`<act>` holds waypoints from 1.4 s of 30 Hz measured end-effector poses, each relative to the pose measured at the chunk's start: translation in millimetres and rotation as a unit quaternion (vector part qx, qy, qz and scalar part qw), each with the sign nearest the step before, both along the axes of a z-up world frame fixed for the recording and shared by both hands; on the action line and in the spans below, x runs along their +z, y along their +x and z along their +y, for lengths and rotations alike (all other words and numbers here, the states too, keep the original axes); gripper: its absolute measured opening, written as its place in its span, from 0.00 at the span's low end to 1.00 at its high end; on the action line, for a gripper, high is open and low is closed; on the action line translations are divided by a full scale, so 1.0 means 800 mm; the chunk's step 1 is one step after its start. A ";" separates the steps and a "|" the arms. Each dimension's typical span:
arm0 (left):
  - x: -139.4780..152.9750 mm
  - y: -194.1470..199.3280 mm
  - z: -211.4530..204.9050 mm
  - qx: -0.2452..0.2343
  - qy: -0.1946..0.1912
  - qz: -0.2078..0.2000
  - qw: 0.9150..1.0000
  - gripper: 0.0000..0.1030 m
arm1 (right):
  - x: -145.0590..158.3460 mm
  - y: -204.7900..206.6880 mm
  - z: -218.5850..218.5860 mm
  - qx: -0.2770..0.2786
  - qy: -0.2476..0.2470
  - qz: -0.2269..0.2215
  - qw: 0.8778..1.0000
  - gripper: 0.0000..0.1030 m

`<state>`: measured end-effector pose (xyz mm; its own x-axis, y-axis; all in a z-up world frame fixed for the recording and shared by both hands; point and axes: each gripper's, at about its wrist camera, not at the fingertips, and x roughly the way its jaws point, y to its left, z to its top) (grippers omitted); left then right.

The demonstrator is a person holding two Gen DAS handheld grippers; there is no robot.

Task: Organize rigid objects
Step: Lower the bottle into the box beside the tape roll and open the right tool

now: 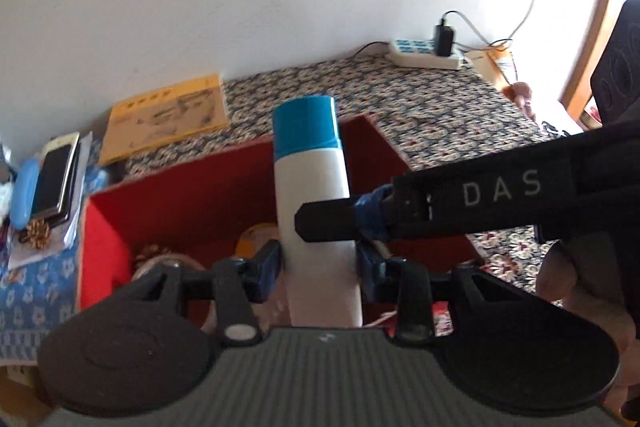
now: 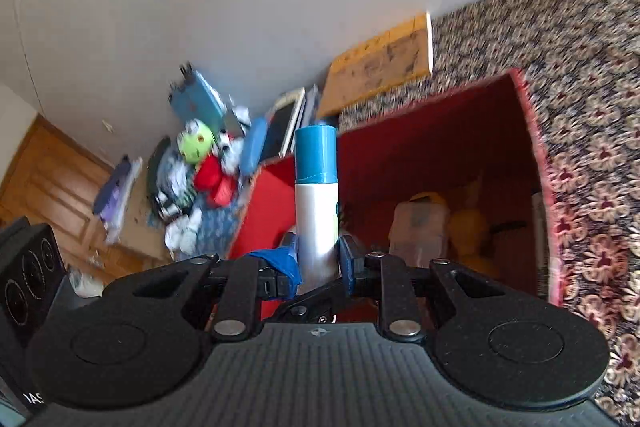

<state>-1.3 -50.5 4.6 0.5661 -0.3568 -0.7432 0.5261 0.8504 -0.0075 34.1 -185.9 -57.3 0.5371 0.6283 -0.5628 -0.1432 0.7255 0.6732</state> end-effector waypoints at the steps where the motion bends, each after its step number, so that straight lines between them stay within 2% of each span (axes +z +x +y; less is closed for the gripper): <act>1: -0.006 0.006 0.006 0.008 0.000 0.006 1.000 0.35 | -0.006 0.007 0.005 0.006 -0.005 0.007 1.000 0.05; 6: -0.036 0.033 0.028 0.039 0.005 0.049 0.998 0.35 | -0.032 0.031 0.018 0.024 -0.019 0.041 0.999 0.05; 16: -0.070 0.065 0.037 0.068 -0.002 0.108 0.992 0.35 | -0.060 0.046 0.023 0.038 -0.027 0.065 0.997 0.05; 20: -0.074 0.066 0.032 0.066 0.003 0.109 0.992 0.36 | -0.067 0.049 0.013 0.023 0.017 0.076 0.997 0.05; 24: -0.078 0.069 0.035 0.070 -0.002 0.111 0.991 0.41 | -0.071 0.046 0.001 -0.001 0.044 0.081 0.996 0.05; 33: -0.086 0.073 0.035 0.075 -0.012 0.120 0.990 0.48 | -0.065 0.049 0.005 0.002 0.027 0.069 0.997 0.07; 42: -0.087 0.074 0.033 0.075 -0.007 0.119 0.990 0.49 | -0.060 0.046 0.008 -0.017 0.003 0.067 0.998 0.08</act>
<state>58.2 -24.4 -64.7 0.4227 -0.2931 -0.8575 0.3759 0.9177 -0.1284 70.7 -179.1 -105.7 0.4777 0.6150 -0.6273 -0.0277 0.7242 0.6890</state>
